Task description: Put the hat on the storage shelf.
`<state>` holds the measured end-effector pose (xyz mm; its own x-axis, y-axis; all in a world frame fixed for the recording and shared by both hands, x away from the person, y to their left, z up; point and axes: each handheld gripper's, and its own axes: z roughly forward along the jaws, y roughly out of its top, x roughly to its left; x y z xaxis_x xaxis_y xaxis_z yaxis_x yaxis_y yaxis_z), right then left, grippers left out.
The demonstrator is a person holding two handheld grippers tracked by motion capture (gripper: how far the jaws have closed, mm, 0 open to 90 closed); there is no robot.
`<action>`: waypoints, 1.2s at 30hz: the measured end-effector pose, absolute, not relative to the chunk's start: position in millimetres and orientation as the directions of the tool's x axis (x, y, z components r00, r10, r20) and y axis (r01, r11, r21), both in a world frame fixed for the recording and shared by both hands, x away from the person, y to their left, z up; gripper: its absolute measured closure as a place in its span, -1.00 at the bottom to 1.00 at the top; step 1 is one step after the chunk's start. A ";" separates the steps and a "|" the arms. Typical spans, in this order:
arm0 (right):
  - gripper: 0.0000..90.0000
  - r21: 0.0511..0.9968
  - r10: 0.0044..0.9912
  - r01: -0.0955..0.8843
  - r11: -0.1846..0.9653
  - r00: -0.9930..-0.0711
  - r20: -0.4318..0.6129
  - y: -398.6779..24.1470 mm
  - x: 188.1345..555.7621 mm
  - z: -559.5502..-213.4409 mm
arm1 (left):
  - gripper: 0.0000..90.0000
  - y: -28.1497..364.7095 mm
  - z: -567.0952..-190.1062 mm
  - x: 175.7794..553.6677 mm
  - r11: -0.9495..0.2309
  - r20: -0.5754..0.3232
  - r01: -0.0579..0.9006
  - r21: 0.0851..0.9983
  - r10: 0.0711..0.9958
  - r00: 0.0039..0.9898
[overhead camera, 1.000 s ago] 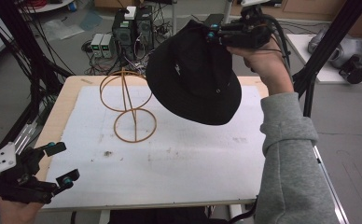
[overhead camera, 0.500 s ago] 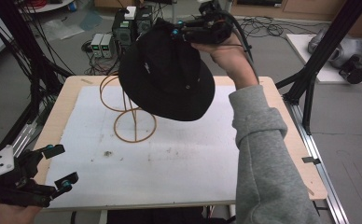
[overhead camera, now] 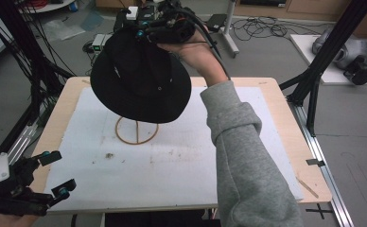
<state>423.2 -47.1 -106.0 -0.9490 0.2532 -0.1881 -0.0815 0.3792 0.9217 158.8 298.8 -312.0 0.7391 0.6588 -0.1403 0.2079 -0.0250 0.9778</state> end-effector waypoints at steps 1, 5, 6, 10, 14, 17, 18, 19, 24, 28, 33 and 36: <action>0.97 0.922 0.253 -0.082 0.379 -0.949 -0.188 -47.1 423.2 -106.0 | -0.95 298.8 -312.0 158.8 -0.025 -0.140 0.208 0.978 0.659 0.739; 0.97 0.918 0.239 -0.083 0.387 -0.953 -0.186 -31.2 426.4 -111.2 | -0.95 303.6 -311.2 153.1 -0.016 -0.141 0.204 0.979 0.670 0.729; 0.97 0.917 0.243 -0.081 0.390 -0.952 -0.188 -24.9 428.7 -113.4 | -0.95 305.5 -311.3 151.0 -0.013 -0.142 0.205 0.979 0.675 0.724; 0.97 0.920 0.259 -0.074 0.385 -0.948 -0.185 -14.3 433.3 -118.4 | -0.95 306.6 -312.0 149.0 -0.014 -0.143 0.207 0.978 0.679 0.720; 0.97 0.913 0.253 -0.060 0.403 -0.952 -0.174 -1.6 439.7 -129.3 | -0.95 307.1 -312.2 147.7 -0.018 -0.142 0.210 0.978 0.680 0.720; 0.97 0.907 0.245 -0.051 0.419 -0.955 -0.167 7.2 444.3 -139.5 | -0.95 308.1 -311.8 147.1 -0.013 -0.143 0.207 0.978 0.680 0.719; 0.97 0.903 0.241 -0.055 0.425 -0.955 -0.172 9.8 445.2 -142.6 | -0.95 308.5 -311.7 146.9 -0.011 -0.145 0.208 0.978 0.681 0.718; 0.97 0.900 0.234 -0.058 0.431 -0.956 -0.174 12.0 446.1 -145.5 | -0.95 309.1 -311.5 147.0 -0.010 -0.144 0.206 0.978 0.682 0.717; 0.97 0.898 0.241 -0.045 0.437 -0.956 -0.165 17.3 451.3 -154.4 | -0.95 310.6 -312.9 148.3 -0.010 -0.149 0.212 0.977 0.680 0.718; 0.97 0.891 0.256 -0.032 0.454 -0.953 -0.164 21.3 456.4 -164.7 | -0.95 311.1 -313.3 148.3 -0.009 -0.150 0.213 0.977 0.683 0.715; 0.97 0.882 0.259 0.010 0.471 -0.958 -0.127 24.9 460.6 -181.5 | -0.95 309.8 -314.0 149.1 -0.011 -0.150 0.216 0.976 0.683 0.715; 0.97 0.882 0.254 0.027 0.471 -0.961 -0.106 23.6 462.3 -189.5 | -0.95 309.4 -314.2 149.4 -0.014 -0.151 0.219 0.976 0.683 0.715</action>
<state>462.3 23.6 -189.5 -0.9615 0.2537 -0.1060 0.0271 0.4711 0.8816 149.4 309.4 -314.2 0.7151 0.6826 -0.1507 0.2189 -0.0139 0.9757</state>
